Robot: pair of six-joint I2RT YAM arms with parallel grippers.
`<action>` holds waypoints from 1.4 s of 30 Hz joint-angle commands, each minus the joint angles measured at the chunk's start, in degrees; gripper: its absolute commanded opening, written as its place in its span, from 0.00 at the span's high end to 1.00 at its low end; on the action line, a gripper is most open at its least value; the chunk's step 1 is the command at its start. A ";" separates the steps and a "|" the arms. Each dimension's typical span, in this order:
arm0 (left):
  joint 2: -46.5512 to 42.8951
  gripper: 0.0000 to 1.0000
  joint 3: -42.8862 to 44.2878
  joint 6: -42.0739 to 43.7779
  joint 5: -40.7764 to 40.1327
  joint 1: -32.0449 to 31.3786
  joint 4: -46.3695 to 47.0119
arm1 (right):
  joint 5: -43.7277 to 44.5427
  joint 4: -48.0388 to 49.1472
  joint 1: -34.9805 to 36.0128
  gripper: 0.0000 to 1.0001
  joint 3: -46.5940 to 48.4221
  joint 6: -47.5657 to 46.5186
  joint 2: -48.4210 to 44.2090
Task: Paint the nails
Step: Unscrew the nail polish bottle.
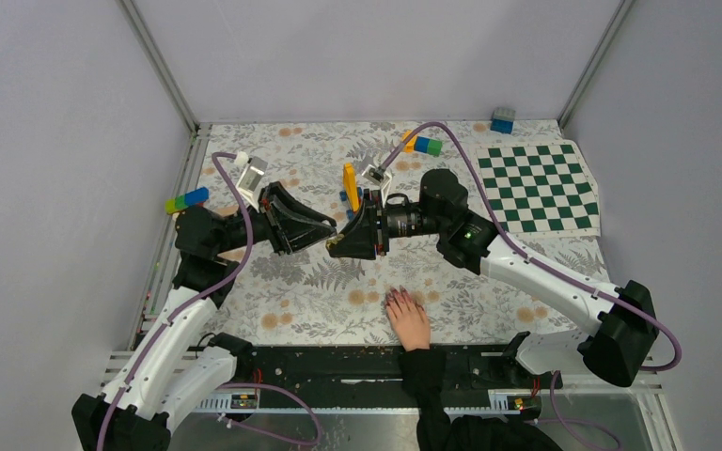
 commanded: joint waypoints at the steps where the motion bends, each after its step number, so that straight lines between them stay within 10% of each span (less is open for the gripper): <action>1: -0.99 0.73 1.01 0.34 -1.09 -0.22 2.50 | -1.64 3.00 -0.74 1.00 0.19 0.15 -1.26; 9: -0.87 1.00 1.00 0.31 -1.16 -0.22 2.51 | 1.54 2.12 -0.73 1.00 -0.01 -0.94 -1.00; 30: 1.69 1.00 2.54 5.56 -16.68 -0.20 -16.18 | 63.10 -14.48 11.93 1.00 4.32 -17.54 0.71; 42: 2.90 1.00 3.41 7.81 -20.60 -0.13 -20.76 | 69.12 -12.38 15.11 1.00 3.97 -18.97 4.56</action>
